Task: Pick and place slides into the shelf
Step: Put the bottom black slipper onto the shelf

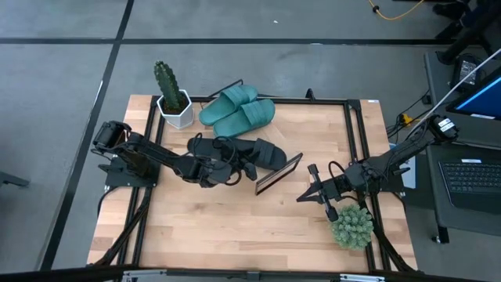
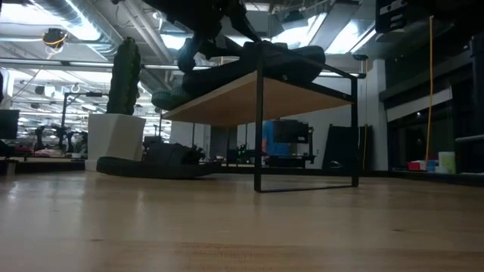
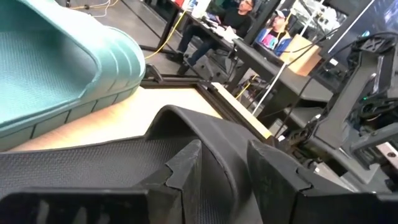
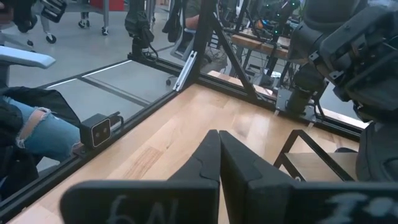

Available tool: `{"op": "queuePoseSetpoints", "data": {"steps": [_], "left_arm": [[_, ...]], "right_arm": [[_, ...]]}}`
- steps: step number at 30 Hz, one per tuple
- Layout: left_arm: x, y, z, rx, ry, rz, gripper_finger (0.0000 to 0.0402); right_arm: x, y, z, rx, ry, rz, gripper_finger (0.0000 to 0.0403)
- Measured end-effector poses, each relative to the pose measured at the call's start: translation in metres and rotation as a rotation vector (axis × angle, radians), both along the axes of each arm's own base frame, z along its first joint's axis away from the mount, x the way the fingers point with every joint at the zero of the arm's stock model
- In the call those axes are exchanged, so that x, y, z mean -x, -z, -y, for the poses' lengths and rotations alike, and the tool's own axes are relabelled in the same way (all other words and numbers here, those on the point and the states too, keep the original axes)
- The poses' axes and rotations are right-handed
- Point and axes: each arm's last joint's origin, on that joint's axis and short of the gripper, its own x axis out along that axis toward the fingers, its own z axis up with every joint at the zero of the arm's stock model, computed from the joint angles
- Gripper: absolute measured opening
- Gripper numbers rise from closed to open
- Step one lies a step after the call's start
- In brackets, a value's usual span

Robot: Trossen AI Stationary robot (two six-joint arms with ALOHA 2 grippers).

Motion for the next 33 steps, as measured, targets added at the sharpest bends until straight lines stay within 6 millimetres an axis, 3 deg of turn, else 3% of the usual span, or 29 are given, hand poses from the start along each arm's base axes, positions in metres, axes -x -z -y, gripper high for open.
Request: {"op": "queuePoseSetpoints", "data": {"steps": [19, 28, 33], "left_arm": [[0.004, 0.002, 0.004, -0.109, -0.029, -0.112, 0.012], [0.018, -0.018, 0.01, -0.193, -0.049, -0.136, 0.012], [0.021, -0.017, 0.01, -0.209, -0.041, -0.179, 0.012]], "right_arm": [[0.0, 0.0, 0.0, -0.003, -0.001, -0.001, 0.0003], [0.0, 0.0, 0.0, -0.027, 0.001, -0.007, 0.0003], [0.0, -0.001, 0.0, -0.031, 0.001, -0.004, 0.0003]]}}
